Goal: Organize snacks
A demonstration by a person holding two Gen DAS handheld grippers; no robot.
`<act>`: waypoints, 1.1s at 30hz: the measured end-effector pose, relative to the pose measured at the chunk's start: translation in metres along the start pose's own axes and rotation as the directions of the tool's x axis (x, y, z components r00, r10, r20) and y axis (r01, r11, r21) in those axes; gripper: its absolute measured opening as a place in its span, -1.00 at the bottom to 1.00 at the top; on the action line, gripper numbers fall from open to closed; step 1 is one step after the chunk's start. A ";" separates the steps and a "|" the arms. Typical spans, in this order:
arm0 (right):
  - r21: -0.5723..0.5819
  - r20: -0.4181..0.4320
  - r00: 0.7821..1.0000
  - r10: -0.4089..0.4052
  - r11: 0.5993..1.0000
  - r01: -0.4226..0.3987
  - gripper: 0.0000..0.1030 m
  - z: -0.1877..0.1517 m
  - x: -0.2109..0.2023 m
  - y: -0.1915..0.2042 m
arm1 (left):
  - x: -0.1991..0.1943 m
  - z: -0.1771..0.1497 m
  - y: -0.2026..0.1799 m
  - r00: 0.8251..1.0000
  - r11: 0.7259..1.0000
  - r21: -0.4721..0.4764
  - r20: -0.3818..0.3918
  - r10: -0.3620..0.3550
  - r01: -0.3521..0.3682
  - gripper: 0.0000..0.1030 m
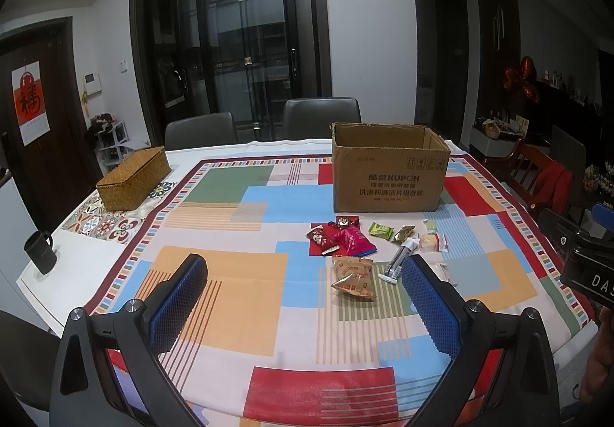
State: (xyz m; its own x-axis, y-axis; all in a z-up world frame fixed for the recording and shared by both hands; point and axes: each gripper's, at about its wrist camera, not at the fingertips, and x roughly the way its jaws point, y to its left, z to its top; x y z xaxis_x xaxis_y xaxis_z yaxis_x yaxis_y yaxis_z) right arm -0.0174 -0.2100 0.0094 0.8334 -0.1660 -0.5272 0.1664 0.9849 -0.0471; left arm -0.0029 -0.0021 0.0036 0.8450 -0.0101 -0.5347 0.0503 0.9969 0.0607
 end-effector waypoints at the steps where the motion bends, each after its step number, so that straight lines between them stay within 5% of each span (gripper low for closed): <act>1: 0.000 0.000 1.000 -0.001 1.000 0.001 0.99 0.000 0.000 0.000 | 0.000 0.000 0.000 1.000 1.000 0.000 0.001 0.000 0.000 1.00; 33: 0.003 0.002 1.000 0.002 1.000 -0.002 0.99 0.000 0.000 -0.001 | -0.005 0.003 -0.001 1.000 1.000 0.000 0.007 -0.002 0.002 1.00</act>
State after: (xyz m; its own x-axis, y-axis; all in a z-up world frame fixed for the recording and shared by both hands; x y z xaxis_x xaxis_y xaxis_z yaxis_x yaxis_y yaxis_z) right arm -0.0179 -0.2112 0.0094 0.8347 -0.1642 -0.5257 0.1665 0.9851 -0.0434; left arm -0.0054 -0.0028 0.0090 0.8488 -0.0130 -0.5285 0.0522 0.9969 0.0594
